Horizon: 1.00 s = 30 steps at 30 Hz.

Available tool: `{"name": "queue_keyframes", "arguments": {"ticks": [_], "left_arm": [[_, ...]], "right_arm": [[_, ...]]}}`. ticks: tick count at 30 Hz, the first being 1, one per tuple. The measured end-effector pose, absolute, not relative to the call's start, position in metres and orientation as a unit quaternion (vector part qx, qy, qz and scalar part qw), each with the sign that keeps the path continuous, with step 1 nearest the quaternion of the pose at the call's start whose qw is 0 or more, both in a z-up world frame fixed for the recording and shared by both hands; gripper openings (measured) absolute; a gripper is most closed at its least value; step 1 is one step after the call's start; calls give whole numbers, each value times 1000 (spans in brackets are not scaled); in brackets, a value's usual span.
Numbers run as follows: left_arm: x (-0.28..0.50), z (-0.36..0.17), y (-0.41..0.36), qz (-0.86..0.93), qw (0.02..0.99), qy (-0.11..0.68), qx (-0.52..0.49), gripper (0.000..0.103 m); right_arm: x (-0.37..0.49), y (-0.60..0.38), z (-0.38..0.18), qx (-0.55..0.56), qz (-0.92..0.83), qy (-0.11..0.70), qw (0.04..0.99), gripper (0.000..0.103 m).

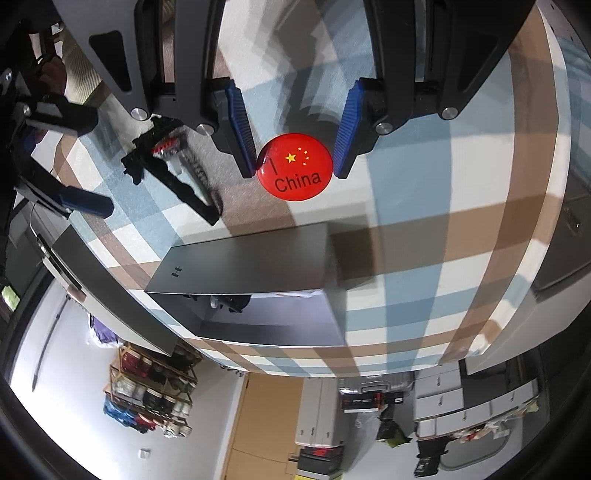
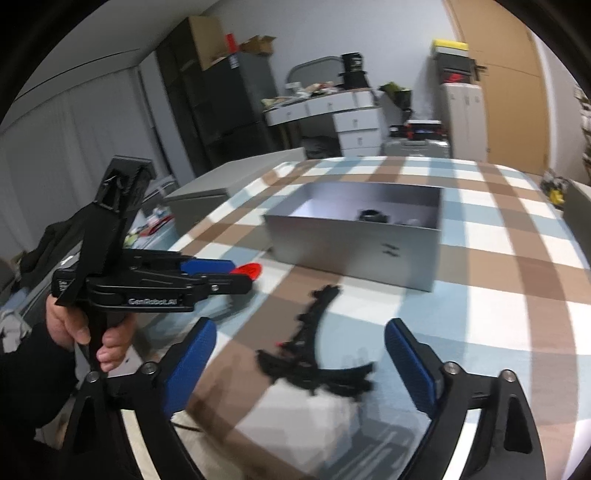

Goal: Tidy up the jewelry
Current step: 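Hold the red badge in the left gripper while the right gripper grasps the second red-and-clear ring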

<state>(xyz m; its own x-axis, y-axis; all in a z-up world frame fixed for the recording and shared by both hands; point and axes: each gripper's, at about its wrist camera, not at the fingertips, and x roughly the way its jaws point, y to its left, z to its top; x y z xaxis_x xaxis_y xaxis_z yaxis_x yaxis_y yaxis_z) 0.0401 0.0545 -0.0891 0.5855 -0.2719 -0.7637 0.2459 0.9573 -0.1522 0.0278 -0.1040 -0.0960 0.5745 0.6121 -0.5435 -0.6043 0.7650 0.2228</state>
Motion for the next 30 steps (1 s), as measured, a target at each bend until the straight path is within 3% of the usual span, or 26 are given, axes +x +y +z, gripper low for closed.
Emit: {"name": "queue_keyframes", "arguments": {"ticks": [4, 20, 30], "left_arm": [[35, -91, 63, -141, 890, 433, -31, 37], [29, -94, 78, -142, 890, 431, -57, 37], [28, -97, 81, -141, 887, 436, -62, 37]], "right_arm": [[28, -86, -98, 16, 383, 318, 867, 77], [51, -81, -116, -10, 334, 375, 865, 77], [41, -60, -106, 0, 394, 361, 845, 77]]}}
